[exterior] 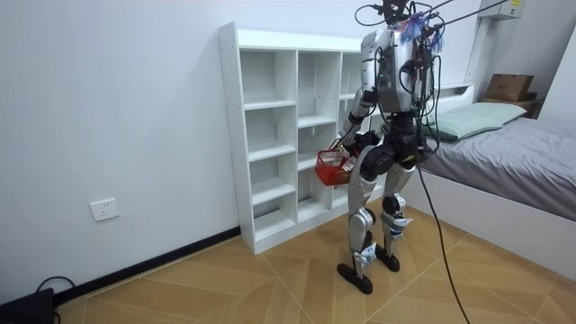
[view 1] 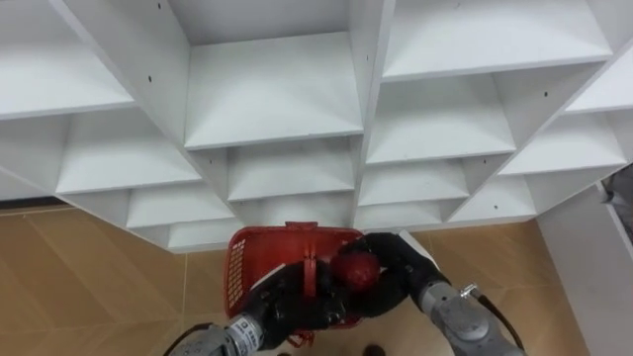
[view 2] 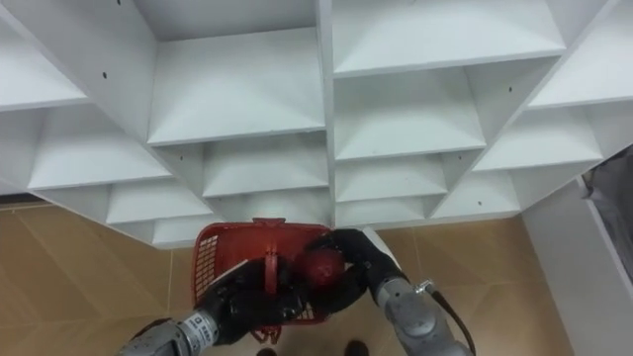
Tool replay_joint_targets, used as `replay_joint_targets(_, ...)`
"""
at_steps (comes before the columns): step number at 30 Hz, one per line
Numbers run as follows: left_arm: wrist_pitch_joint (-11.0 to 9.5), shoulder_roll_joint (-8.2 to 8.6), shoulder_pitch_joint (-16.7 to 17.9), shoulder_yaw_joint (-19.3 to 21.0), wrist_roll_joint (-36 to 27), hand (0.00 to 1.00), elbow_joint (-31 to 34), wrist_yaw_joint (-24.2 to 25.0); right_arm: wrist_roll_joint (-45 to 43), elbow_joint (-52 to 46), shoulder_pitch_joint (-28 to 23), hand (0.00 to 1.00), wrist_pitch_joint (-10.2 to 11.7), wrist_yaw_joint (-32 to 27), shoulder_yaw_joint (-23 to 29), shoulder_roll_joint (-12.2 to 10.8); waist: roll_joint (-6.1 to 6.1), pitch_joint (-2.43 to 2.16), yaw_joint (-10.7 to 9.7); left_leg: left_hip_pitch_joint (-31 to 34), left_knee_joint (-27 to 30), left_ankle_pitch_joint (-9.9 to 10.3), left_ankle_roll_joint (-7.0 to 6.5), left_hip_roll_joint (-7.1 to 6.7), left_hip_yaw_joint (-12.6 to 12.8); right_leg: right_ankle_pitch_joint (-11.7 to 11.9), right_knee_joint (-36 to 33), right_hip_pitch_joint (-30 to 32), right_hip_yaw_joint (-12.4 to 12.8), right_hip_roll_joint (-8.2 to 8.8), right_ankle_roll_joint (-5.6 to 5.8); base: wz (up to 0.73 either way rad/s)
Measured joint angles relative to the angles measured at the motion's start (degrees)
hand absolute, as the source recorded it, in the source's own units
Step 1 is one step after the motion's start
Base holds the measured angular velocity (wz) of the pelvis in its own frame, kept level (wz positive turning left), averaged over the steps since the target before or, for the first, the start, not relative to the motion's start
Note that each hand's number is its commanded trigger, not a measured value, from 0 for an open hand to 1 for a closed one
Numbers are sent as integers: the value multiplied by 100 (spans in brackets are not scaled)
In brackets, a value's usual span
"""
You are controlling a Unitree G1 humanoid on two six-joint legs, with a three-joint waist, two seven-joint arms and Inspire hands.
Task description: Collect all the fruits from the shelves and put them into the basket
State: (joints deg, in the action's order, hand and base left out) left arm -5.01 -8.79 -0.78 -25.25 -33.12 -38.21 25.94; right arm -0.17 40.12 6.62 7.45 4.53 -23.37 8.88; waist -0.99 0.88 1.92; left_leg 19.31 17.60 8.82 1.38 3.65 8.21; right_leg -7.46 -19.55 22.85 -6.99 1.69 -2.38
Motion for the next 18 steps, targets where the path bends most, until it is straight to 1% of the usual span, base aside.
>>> replay_joint_targets(3, 4, 3, 3, -40, 8, 100, 0, 0, 2, -34, 1, 0, 0, 13, -3, -13, 0, 0, -1, -2, -2, 0, 0, 0, 10, 0, 5, 1, 11, 0, 0, 0)
replay_joint_targets(5, 14, 25, 20, -99, 11, 100, -1, 3, 12, -58, 5, 0, 1, 34, -6, -66, 0, 0, -1, -6, -2, 0, 0, 0, 24, 0, 6, 2, 25, -1, 1, 0)
replay_joint_targets(18, 58, 39, 89, -106, 0, 100, -2, 60, 16, -59, -52, 0, 1, 163, -10, -49, 0, 0, -12, -7, -2, 0, 0, 1, 28, 1, 0, 7, 34, -1, 2, 0)
